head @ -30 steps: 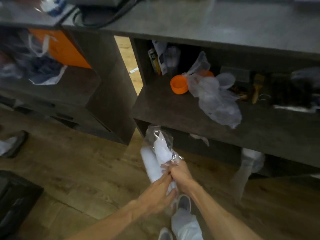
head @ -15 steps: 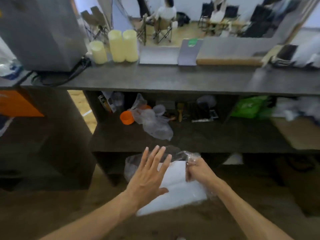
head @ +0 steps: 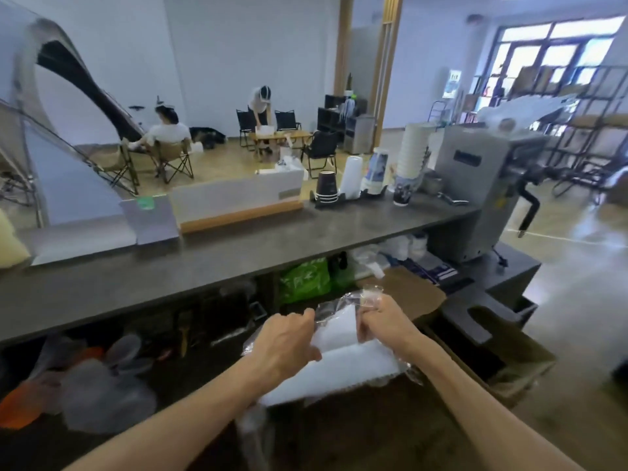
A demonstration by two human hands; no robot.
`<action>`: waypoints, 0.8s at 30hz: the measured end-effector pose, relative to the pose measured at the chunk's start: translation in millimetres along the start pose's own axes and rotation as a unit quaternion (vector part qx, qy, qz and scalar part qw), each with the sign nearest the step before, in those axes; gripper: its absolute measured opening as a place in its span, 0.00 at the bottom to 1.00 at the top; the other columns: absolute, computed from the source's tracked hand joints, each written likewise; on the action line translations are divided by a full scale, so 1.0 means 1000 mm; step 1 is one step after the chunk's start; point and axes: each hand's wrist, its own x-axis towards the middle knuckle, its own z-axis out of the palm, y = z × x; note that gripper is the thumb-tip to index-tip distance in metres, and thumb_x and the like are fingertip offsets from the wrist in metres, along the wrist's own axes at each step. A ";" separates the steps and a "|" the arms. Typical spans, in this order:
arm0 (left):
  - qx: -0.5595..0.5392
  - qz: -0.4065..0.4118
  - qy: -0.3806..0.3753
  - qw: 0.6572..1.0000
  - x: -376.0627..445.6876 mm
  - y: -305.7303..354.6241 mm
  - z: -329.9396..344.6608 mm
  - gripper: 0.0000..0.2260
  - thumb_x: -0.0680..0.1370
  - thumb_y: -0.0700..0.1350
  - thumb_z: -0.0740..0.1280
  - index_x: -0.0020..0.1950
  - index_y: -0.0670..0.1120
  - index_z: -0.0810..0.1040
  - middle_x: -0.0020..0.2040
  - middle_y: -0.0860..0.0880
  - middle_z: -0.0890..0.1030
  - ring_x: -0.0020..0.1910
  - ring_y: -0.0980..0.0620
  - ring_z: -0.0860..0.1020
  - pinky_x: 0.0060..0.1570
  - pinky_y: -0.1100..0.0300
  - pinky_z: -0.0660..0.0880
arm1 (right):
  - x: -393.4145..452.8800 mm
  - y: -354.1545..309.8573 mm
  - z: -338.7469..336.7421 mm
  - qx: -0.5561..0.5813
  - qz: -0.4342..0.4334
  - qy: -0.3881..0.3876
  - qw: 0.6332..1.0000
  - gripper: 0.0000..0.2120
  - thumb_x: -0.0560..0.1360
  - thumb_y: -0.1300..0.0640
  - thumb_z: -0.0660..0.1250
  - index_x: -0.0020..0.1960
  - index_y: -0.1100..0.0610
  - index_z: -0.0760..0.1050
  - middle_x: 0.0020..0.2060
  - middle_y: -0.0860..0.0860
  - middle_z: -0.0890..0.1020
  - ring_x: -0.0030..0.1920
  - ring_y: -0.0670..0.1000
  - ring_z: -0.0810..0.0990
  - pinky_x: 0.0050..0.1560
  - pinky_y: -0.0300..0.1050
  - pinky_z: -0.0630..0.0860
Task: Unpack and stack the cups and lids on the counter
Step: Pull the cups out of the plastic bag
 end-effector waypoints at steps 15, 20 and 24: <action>0.089 0.080 0.221 0.968 0.348 0.087 -0.081 0.10 0.79 0.52 0.70 0.54 0.48 0.78 0.48 0.47 0.85 0.46 0.44 0.82 0.47 0.53 0.65 | 0.237 0.023 -0.234 0.027 -0.079 0.193 0.978 0.13 0.81 0.68 0.58 0.39 0.61 0.75 0.32 0.56 0.85 0.35 0.51 0.85 0.42 0.48 0.83; 0.035 0.063 0.244 0.967 0.459 0.068 -0.035 0.10 0.77 0.53 0.72 0.52 0.48 0.78 0.47 0.47 0.86 0.45 0.44 0.83 0.52 0.51 0.69 | 0.324 0.053 -0.237 0.008 -0.072 0.238 0.969 0.12 0.83 0.64 0.57 0.45 0.60 0.76 0.35 0.54 0.84 0.40 0.50 0.84 0.51 0.45 0.79; -0.012 0.056 0.243 0.968 0.527 0.057 -0.011 0.12 0.73 0.49 0.76 0.49 0.46 0.77 0.42 0.46 0.85 0.42 0.42 0.83 0.50 0.49 0.71 | 0.381 0.079 -0.234 -0.023 -0.088 0.276 0.957 0.07 0.77 0.68 0.60 0.41 0.64 0.73 0.34 0.57 0.81 0.39 0.55 0.81 0.42 0.49 0.79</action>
